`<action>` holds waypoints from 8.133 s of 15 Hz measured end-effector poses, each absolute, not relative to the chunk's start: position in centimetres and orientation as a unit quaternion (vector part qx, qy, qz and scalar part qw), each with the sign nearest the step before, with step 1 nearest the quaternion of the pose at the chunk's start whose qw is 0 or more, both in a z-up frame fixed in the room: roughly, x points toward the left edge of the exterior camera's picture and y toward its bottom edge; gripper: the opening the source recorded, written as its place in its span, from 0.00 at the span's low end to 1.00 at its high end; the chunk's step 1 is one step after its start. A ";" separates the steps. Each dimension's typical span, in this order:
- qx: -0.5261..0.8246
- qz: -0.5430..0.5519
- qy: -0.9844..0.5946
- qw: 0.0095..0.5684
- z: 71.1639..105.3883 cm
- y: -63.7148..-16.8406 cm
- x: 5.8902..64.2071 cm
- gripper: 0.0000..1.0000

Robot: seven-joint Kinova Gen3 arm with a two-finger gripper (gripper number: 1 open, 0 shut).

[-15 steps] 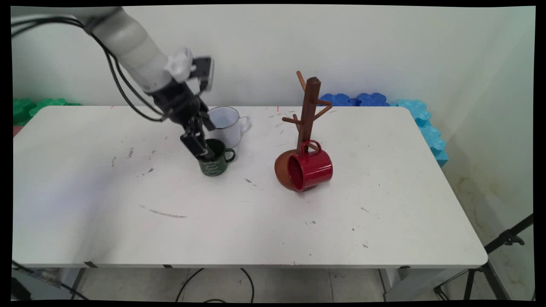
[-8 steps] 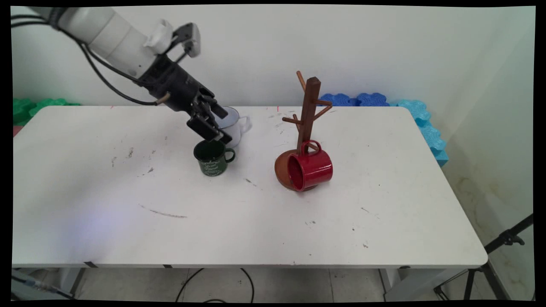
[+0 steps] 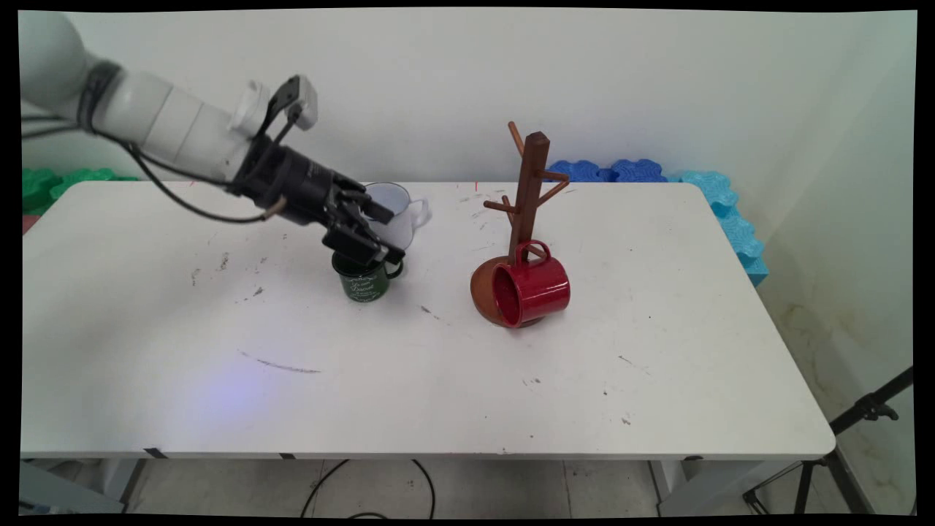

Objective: Pick up the red mug from the rack, then place the picked object on the table

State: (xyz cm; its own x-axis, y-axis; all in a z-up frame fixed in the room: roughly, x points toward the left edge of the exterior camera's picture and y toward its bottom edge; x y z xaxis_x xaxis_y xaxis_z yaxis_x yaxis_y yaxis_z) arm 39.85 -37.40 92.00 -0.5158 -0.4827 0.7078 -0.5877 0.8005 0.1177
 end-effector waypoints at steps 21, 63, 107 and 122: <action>0.325 0.089 -0.776 0.533 77.3 -34.5 33.4 1.00; 0.331 0.105 -0.762 0.547 72.9 -37.1 24.6 0.00; 0.252 0.050 -0.926 0.275 93.1 -33.9 35.3 0.00; 0.239 -0.030 -0.965 0.103 96.5 -35.5 33.5 0.00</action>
State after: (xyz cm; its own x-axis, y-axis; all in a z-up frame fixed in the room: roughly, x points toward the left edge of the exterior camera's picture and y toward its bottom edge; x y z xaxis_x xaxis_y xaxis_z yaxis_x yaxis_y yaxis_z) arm 33.48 -35.48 96.50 -0.8650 -0.4666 0.1845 -0.4543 0.8844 0.1065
